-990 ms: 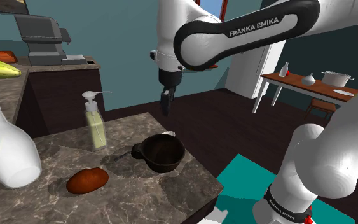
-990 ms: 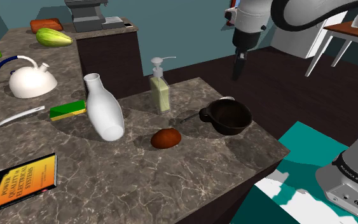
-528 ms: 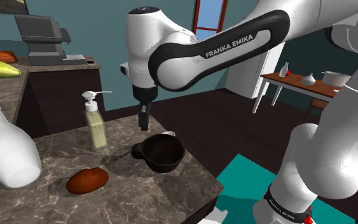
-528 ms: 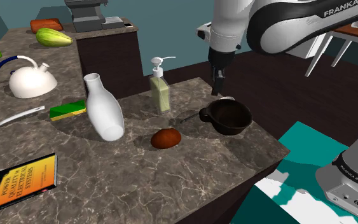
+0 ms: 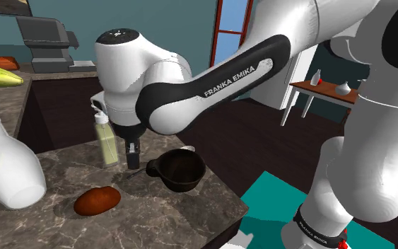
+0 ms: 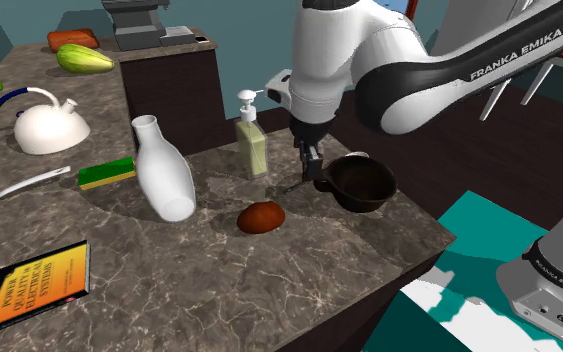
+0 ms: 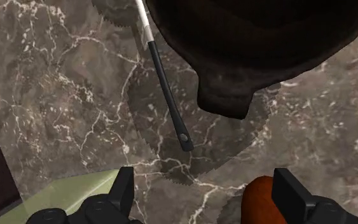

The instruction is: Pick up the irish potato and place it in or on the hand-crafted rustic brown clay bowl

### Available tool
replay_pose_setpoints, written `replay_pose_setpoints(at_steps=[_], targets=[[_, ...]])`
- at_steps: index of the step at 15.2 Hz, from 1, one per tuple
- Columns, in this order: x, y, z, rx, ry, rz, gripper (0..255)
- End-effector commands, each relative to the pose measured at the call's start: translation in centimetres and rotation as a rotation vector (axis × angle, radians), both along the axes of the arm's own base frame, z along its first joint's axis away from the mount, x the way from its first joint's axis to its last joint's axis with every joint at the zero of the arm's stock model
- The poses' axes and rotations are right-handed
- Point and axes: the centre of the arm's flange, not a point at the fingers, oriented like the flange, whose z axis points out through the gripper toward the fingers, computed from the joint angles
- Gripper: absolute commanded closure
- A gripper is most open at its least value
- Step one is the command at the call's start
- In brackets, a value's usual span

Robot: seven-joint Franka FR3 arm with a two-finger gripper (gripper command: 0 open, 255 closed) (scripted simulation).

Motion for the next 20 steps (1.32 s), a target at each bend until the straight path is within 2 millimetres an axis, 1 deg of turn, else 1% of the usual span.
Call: replay_pose_setpoints(at_steps=[1,8,9,15,16,20], targets=[[-0.6,2.3,-1.3,-0.011,-0.006,0.062,0],[-3.1,10.0,-5.6,-0.050,-0.024,0.272,0],[-3.2,10.3,-5.8,-0.051,-0.025,0.281,0],[-2.3,10.0,-8.8,-0.051,-0.025,0.281,0],[-2.0,9.9,-9.6,-0.051,-0.025,0.281,0],[-2.0,9.9,-9.6,-0.051,-0.025,0.281,0]])
